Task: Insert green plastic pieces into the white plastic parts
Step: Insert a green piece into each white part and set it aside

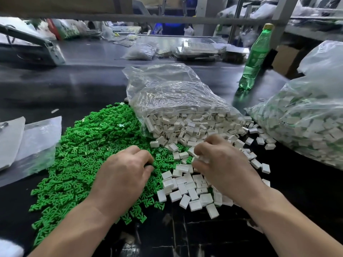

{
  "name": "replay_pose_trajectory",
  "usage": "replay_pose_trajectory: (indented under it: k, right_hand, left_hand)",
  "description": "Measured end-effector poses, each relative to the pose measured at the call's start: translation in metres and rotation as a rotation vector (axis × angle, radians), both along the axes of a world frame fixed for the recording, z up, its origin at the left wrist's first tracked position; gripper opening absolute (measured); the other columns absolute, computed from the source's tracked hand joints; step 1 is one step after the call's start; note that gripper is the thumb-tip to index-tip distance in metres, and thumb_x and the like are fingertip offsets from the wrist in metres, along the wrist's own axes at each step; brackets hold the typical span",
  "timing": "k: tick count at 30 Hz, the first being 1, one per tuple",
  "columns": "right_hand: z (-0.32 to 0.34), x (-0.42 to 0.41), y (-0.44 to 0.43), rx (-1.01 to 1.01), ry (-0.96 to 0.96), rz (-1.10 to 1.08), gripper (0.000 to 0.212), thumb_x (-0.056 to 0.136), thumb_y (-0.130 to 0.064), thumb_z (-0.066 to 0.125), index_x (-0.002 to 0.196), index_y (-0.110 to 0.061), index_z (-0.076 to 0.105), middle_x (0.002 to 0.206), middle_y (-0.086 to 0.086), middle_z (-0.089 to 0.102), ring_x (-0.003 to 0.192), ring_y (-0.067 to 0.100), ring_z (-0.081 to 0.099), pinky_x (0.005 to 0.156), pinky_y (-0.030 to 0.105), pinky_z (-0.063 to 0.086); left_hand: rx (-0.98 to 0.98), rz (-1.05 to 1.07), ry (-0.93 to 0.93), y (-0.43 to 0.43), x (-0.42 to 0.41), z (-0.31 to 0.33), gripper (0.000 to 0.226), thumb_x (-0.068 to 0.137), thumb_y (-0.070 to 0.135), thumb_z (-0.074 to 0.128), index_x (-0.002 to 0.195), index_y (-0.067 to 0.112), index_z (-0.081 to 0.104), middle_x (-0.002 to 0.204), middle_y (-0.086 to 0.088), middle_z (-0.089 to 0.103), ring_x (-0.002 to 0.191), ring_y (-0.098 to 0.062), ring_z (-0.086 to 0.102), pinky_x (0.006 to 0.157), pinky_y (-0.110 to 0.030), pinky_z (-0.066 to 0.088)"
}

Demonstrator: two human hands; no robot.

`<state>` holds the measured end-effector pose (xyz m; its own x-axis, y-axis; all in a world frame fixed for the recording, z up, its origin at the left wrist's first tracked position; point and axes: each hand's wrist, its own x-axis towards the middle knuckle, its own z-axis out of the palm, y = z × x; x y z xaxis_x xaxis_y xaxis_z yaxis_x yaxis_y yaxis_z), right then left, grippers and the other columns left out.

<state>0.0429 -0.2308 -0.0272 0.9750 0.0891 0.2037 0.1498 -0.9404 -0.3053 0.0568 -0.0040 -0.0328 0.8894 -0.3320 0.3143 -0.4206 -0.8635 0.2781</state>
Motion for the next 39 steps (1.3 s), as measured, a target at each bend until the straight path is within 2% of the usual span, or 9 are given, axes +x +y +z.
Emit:
replay_pose_trajectory:
  k: [5, 8, 11, 17, 20, 23, 28, 35, 39]
  right_hand:
    - [-0.002, -0.002, -0.002, 0.191, -0.053, 0.044, 0.010, 0.094, -0.023, 0.070, 0.103, -0.024, 0.067, 0.095, -0.020, 0.056, 0.078, -0.002, 0.056, 0.064, 0.006, 0.041]
    - [-0.004, -0.002, -0.003, 0.294, -0.154, 0.016, 0.010, 0.093, -0.023, 0.072, 0.103, -0.022, 0.071, 0.082, -0.028, 0.052, 0.081, -0.017, 0.055, 0.071, 0.000, 0.040]
    - [-0.001, -0.002, -0.003, 0.417, -0.179, -0.013, 0.007, 0.092, -0.038, 0.067, 0.095, -0.031, 0.067, 0.074, -0.023, 0.060, 0.080, -0.004, 0.060, 0.068, 0.004, 0.043]
    - [0.007, -0.012, 0.004, 1.313, 0.310, 0.220, 0.009, 0.095, -0.028, 0.064, 0.098, -0.028, 0.072, 0.086, 0.011, 0.075, 0.062, 0.021, 0.066, 0.051, 0.025, 0.050]
    - [0.010, -0.015, 0.008, 1.553, 0.532, 0.287, 0.015, 0.088, -0.026, 0.071, 0.100, -0.017, 0.074, 0.084, 0.018, 0.071, 0.056, 0.022, 0.064, 0.046, 0.027, 0.051]
    - [0.012, -0.017, 0.009, 1.583, 0.594, 0.316, 0.015, 0.087, -0.023, 0.072, 0.101, -0.019, 0.074, 0.070, 0.011, 0.065, 0.043, 0.016, 0.057, 0.038, 0.021, 0.043]
    - [0.014, -0.017, 0.012, 1.692, 0.560, 0.308, 0.015, 0.083, -0.015, 0.070, 0.097, -0.014, 0.077, 0.074, 0.013, 0.066, 0.052, 0.021, 0.063, 0.044, 0.027, 0.051]
    - [0.013, -0.021, 0.018, 1.436, 0.478, 0.221, 0.011, 0.083, -0.009, 0.077, 0.093, -0.008, 0.074, 0.083, 0.015, 0.070, 0.066, 0.026, 0.068, 0.056, 0.032, 0.057]
    - [0.015, -0.028, 0.018, 1.080, 0.411, 0.200, 0.008, 0.093, -0.018, 0.074, 0.087, -0.016, 0.069, 0.082, 0.006, 0.076, 0.072, 0.024, 0.075, 0.064, 0.034, 0.060]
  left_hand:
    - [-0.113, -0.003, -0.049, -0.004, -0.001, 0.002, 0.009, 0.090, 0.032, 0.063, 0.093, 0.026, 0.070, 0.086, 0.016, 0.063, 0.071, -0.003, 0.059, 0.062, -0.024, 0.052]
    - [-0.311, 0.019, 0.024, -0.007, -0.008, 0.005, 0.004, 0.089, 0.029, 0.065, 0.085, 0.028, 0.065, 0.070, 0.016, 0.062, 0.064, 0.000, 0.060, 0.052, -0.010, 0.044]
    - [-0.599, 0.018, 0.198, -0.011, -0.014, 0.006, 0.008, 0.087, 0.030, 0.068, 0.079, 0.030, 0.064, 0.073, 0.010, 0.067, 0.054, 0.001, 0.058, 0.043, -0.008, 0.041]
    - [-1.073, -0.102, 0.388, -0.021, -0.026, 0.016, 0.018, 0.074, 0.034, 0.070, 0.092, 0.036, 0.071, 0.084, -0.002, 0.075, 0.070, -0.012, 0.071, 0.060, -0.015, 0.054]
    - [-1.139, -0.164, 0.408, -0.024, -0.029, 0.016, 0.024, 0.075, 0.032, 0.069, 0.099, 0.031, 0.074, 0.085, -0.006, 0.075, 0.072, -0.016, 0.071, 0.061, -0.021, 0.055]
    - [-1.188, -0.191, 0.406, -0.025, -0.029, 0.017, 0.015, 0.080, 0.024, 0.076, 0.095, 0.026, 0.074, 0.086, -0.010, 0.075, 0.072, -0.021, 0.071, 0.060, -0.024, 0.056]
    - [-1.216, -0.196, 0.407, -0.026, -0.033, 0.023, 0.019, 0.073, 0.033, 0.073, 0.090, 0.024, 0.074, 0.082, -0.011, 0.073, 0.071, -0.020, 0.070, 0.060, -0.023, 0.056]
    - [-1.248, -0.181, 0.420, -0.027, -0.034, 0.022, 0.025, 0.069, 0.034, 0.075, 0.091, 0.022, 0.075, 0.077, -0.014, 0.072, 0.070, -0.023, 0.069, 0.063, -0.025, 0.057]
    - [-1.216, -0.219, 0.380, -0.027, -0.035, 0.022, 0.021, 0.071, 0.031, 0.075, 0.092, 0.024, 0.075, 0.077, -0.011, 0.073, 0.069, -0.020, 0.069, 0.062, -0.021, 0.055]
